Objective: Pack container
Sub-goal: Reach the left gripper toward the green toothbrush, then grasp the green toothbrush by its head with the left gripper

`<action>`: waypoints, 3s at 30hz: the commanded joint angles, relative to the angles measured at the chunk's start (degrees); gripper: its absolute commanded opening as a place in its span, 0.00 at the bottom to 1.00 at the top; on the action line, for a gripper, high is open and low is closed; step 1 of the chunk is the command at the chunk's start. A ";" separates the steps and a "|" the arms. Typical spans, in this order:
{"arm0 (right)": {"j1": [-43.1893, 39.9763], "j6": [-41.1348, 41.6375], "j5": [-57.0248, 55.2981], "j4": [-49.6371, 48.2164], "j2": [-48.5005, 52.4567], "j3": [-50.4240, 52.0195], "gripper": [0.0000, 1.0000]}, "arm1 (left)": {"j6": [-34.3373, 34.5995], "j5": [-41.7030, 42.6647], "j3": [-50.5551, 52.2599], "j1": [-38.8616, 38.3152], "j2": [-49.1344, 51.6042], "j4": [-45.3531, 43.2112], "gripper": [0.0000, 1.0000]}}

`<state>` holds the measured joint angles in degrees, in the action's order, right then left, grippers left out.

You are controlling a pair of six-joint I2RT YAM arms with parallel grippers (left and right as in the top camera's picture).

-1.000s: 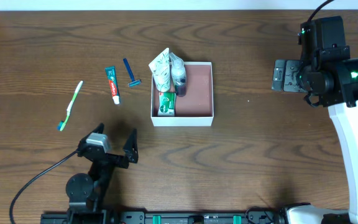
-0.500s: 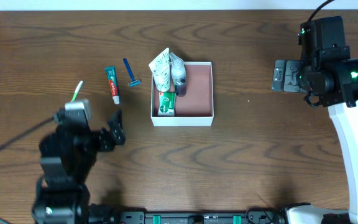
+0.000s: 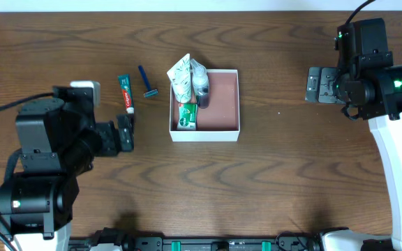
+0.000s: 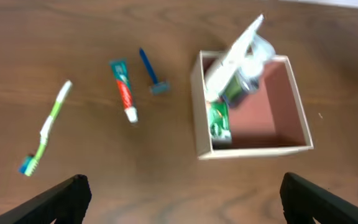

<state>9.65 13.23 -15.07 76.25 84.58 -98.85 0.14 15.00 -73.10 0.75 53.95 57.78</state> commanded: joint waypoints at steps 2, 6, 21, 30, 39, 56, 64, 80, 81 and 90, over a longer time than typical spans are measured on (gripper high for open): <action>-0.26 0.90 -0.81 0.04 -0.31 -0.66 0.99 | 0.26 3.06 0.02 0.35 0.39 0.90 0.98; -0.26 0.90 -0.81 0.07 -0.31 -0.66 0.99 | 1.16 3.80 0.02 0.35 0.24 -0.11 0.98; -0.26 0.90 -0.81 0.07 -0.31 -0.66 0.99 | 7.74 -14.93 0.00 0.48 21.79 -8.02 0.98; -0.26 0.90 -0.81 0.07 -0.31 -0.66 0.99 | 8.39 -17.35 0.00 2.86 28.55 -12.48 0.98; -0.26 0.90 -0.81 0.07 -0.31 -0.66 0.99 | 11.21 -16.52 0.02 17.20 29.16 -8.41 0.98; -0.26 0.90 -0.81 0.07 -0.31 -0.66 0.99 | 10.64 -16.55 0.02 21.75 46.45 -18.03 0.98; -0.26 0.90 -0.81 0.07 -0.31 -0.66 0.99 | 6.40 -15.45 0.02 21.73 51.52 -24.85 0.98; -0.26 0.90 -0.81 0.07 -0.31 -0.66 0.99 | -0.20 -13.31 0.02 21.73 54.40 -28.22 0.98; -0.26 0.90 -0.81 0.07 -0.31 -0.66 0.99 | -0.39 -12.92 0.02 21.68 54.42 -28.11 0.98; -0.26 0.90 -0.81 0.07 -0.31 -0.66 0.99 | -2.10 -9.51 0.09 21.68 54.47 -27.93 0.98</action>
<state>9.65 13.23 -15.07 76.25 84.58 -98.85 0.10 2.68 -72.99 22.24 108.03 29.76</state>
